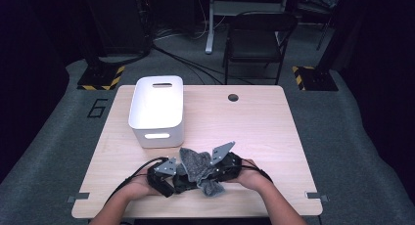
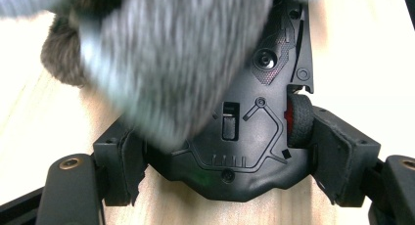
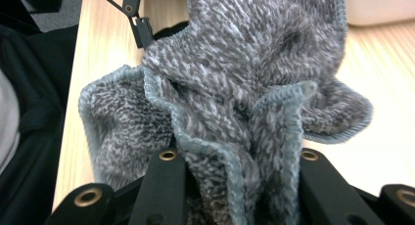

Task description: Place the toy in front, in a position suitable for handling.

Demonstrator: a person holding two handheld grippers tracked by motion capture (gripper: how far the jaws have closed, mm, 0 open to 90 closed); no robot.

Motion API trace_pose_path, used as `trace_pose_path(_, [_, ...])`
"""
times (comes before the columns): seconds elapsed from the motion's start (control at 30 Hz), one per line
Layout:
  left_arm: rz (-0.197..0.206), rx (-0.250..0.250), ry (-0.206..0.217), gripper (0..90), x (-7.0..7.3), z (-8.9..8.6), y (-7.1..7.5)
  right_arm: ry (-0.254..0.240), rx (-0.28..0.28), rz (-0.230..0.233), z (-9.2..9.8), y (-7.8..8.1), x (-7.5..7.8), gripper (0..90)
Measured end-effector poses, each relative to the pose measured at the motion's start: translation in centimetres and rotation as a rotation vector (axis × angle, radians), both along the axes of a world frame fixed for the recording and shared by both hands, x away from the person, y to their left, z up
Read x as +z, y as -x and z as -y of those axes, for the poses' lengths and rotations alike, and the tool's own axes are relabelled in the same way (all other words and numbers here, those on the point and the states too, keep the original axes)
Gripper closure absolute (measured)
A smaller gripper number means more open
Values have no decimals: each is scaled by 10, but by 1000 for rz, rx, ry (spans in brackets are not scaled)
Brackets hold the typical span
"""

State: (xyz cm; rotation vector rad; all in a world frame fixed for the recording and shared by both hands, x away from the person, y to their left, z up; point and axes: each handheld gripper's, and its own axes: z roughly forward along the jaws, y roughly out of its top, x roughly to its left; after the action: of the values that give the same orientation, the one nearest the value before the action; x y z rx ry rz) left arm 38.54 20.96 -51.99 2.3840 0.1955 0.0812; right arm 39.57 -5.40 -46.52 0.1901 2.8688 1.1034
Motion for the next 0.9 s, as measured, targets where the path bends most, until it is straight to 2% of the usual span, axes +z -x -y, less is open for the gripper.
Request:
trace_pose_path(0.27, [0,1,0,242,0,0,0,46,101,15,-63,6,-8,704])
trace_pose_path(0.37, [3,3,0,242,0,0,0,60,115,31,-73,7,-11,705])
trace_pose_path(0.43, [-3,4,0,242,0,0,1,56,114,42,-68,6,-11,706])
trace_pose_path(0.53, [-1,4,-3,243,0,0,1,48,48,64,-51,0,-9,707])
trace_pose_path(0.67, [-3,4,-3,242,0,0,1,22,-29,48,-24,-11,-5,708])
trace_pose_path(0.8, [-1,3,-1,242,0,0,0,32,-61,70,-6,-13,0,707])
trace_pose_path(0.83, [-1,3,-1,242,0,0,0,27,-73,64,-3,-12,1,706])
trace_pose_path(0.9, [-1,3,-1,242,0,0,0,-7,-69,61,-3,-9,3,706])
